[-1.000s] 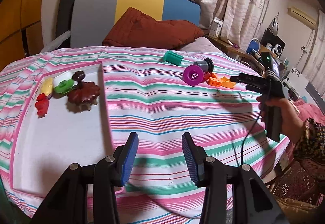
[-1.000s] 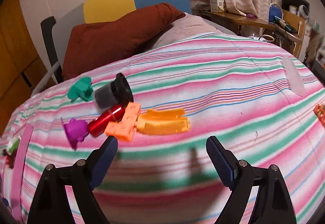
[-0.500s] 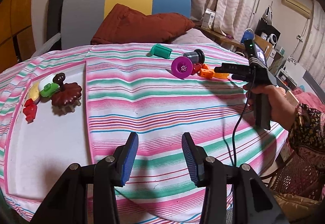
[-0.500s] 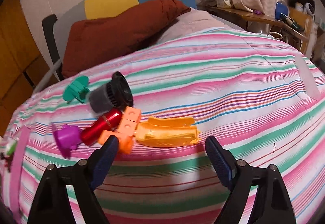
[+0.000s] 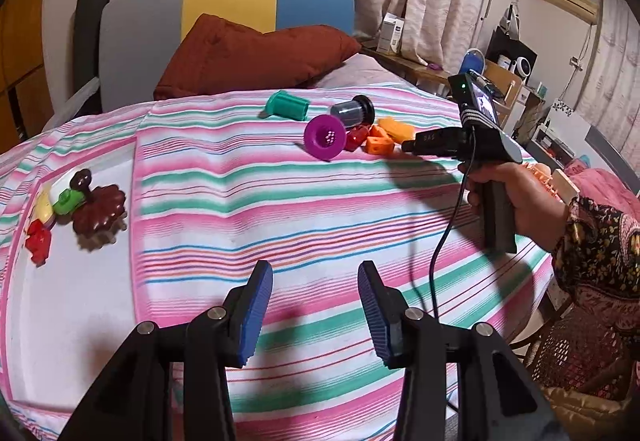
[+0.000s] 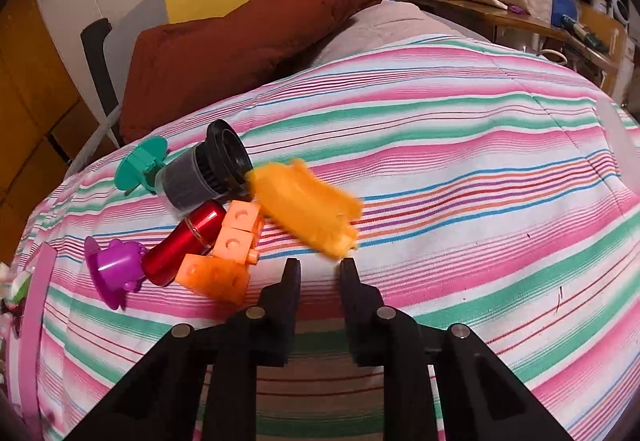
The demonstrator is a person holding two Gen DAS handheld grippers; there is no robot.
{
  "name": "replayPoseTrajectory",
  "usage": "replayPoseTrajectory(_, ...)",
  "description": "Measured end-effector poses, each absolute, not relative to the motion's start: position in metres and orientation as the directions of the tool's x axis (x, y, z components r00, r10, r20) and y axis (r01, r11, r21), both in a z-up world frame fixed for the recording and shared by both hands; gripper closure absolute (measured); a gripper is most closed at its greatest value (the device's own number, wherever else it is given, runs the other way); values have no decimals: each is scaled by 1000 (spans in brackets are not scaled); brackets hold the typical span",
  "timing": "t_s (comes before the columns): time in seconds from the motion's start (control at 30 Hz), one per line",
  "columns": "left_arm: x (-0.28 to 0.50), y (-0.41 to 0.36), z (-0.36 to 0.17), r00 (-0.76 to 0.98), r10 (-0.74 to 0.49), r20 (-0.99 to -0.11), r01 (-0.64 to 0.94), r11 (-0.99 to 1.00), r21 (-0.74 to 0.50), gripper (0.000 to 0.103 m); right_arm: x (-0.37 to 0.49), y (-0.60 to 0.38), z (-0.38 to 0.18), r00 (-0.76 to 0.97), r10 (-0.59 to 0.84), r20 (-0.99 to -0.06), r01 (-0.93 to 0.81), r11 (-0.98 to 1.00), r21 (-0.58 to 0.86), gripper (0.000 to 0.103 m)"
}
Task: Organize rigid objects
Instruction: 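Grasp the yellow curved piece with the right tool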
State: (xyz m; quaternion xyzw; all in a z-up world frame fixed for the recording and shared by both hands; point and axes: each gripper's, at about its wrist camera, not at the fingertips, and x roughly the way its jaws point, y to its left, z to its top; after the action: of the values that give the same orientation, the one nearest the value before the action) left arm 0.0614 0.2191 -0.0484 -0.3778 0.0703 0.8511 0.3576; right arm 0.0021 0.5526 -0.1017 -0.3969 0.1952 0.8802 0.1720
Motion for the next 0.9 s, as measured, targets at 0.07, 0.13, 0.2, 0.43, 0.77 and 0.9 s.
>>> replayPoseTrajectory(0.07,61,221,-47,-455,562,-691,-662,-732,-159,58,2,550,-97,-603,176,-778,-476,-862,174,82)
replayPoseTrajectory(0.13,61,220,-45,-460,566,-685,-661,-733,-162,58,4,547,-87,-621,204,-757,-473,-867,155,54)
replayPoseTrajectory(0.2,60,218,-45,-462,563,-685,-656,-737,-164,58,4,545,-76,-651,246,-718,-463,-878,119,33)
replayPoseTrajectory(0.43,46,220,-46,-452,551,-701,-632,-753,-184,58,-40,554,-70,-581,311,-752,-391,-917,-78,33)
replayPoseTrajectory(0.77,33,233,-46,-444,545,-711,-636,-751,-178,58,-50,570,-98,-509,200,-837,-303,-952,-43,70)
replayPoseTrajectory(0.9,25,252,-45,-434,560,-706,-648,-738,-187,58,-24,567,-96,-498,153,-854,-355,-934,39,74)
